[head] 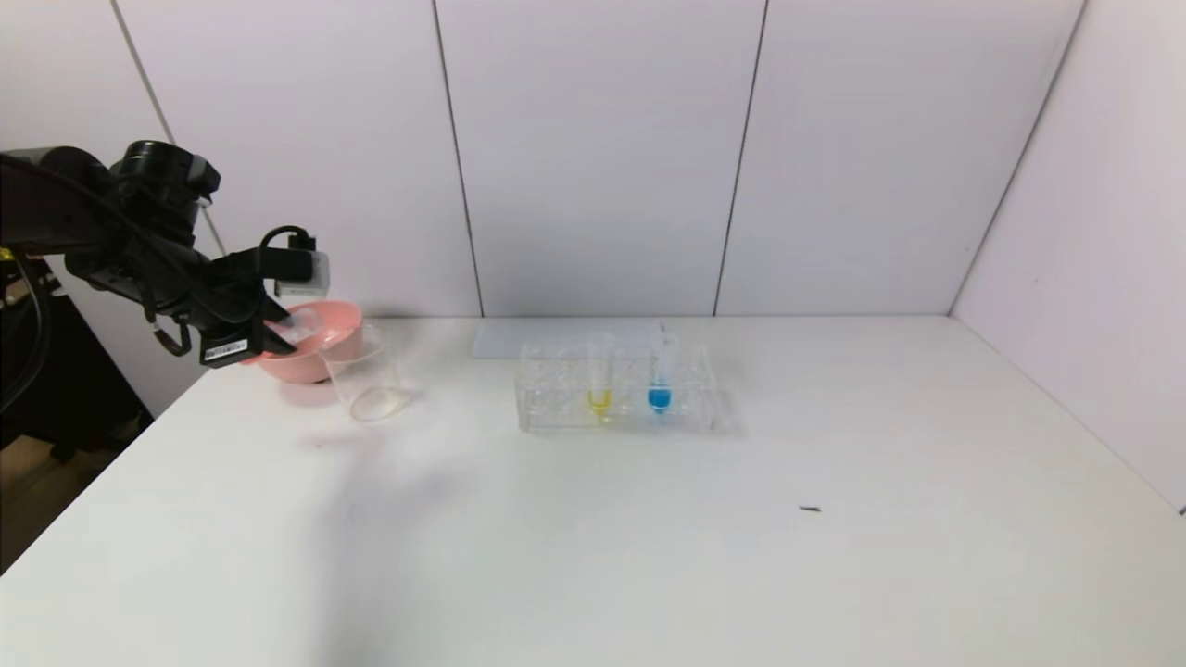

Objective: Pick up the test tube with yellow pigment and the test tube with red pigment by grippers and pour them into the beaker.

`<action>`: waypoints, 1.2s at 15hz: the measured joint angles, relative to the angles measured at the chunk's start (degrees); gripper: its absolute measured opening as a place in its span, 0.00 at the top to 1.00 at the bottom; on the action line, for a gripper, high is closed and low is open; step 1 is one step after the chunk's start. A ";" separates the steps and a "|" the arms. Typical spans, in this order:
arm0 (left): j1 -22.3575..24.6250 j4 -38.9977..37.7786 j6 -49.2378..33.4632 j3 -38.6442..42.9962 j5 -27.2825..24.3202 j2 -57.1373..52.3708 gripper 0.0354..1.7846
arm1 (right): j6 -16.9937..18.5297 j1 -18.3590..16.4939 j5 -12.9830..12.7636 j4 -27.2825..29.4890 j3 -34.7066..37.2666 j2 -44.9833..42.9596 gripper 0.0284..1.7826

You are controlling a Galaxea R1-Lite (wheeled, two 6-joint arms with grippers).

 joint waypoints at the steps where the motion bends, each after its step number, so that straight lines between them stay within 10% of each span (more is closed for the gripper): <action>1: -0.11 0.04 0.13 -0.13 0.17 0.06 0.77 | 0.00 0.00 0.00 0.00 0.00 0.00 0.05; 18: -2.86 7.42 5.51 -8.42 9.33 3.91 0.77 | -0.02 0.00 0.02 0.00 0.00 0.00 0.05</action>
